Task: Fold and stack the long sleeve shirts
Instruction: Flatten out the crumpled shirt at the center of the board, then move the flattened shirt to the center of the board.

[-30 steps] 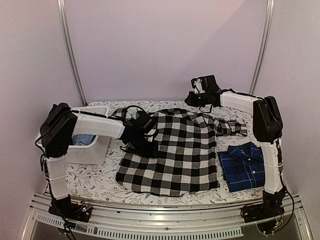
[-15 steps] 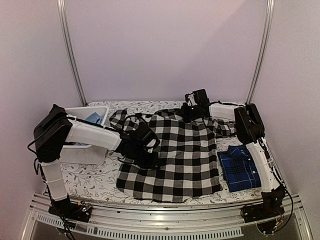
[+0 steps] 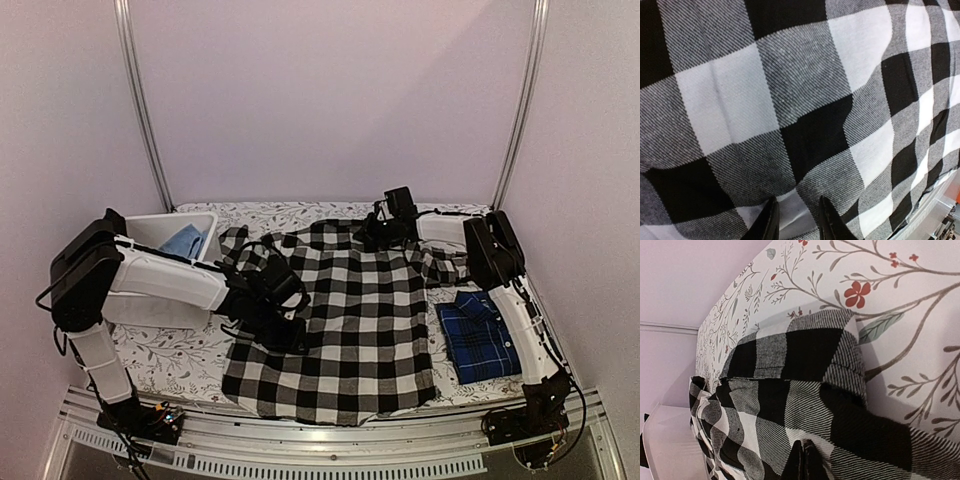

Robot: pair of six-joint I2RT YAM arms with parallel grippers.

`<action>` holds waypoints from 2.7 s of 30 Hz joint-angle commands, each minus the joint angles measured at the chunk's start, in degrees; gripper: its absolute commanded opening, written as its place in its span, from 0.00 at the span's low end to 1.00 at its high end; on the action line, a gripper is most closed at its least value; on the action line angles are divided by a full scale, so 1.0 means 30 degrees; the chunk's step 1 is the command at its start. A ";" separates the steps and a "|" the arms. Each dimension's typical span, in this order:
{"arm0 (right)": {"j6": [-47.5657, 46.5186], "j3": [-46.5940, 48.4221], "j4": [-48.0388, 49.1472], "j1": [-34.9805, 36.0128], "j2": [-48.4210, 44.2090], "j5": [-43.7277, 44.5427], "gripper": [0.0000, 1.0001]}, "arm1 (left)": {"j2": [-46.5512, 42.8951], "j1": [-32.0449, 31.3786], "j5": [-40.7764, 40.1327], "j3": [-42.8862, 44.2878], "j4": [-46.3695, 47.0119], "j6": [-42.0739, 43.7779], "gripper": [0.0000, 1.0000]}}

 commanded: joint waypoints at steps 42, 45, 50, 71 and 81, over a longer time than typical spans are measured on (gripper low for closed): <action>-0.5751 -1.2091 -0.2598 -0.1339 -1.0911 0.1637 0.30 | 0.9127 0.7542 -0.4025 1.4811 -0.3384 0.2963 0.32; -0.5827 -1.2391 -0.2633 -0.1652 -1.0537 0.2085 0.30 | 0.9918 0.8019 -0.4018 1.5346 -0.3395 0.3047 0.32; -0.5928 -1.2726 -0.2753 -0.2056 -0.9881 0.2439 0.30 | 1.1517 0.8903 -0.4018 1.6577 -0.4055 0.3193 0.31; -0.8218 -0.3584 -0.6937 -0.3509 -0.3538 0.1511 0.35 | 1.4680 1.0825 -0.2576 2.2793 -0.6095 0.3231 0.32; -0.9234 -0.5239 -0.7405 -0.3502 -0.8624 0.3863 0.55 | 1.2525 1.0274 -0.1748 2.3542 -0.5563 0.4289 0.51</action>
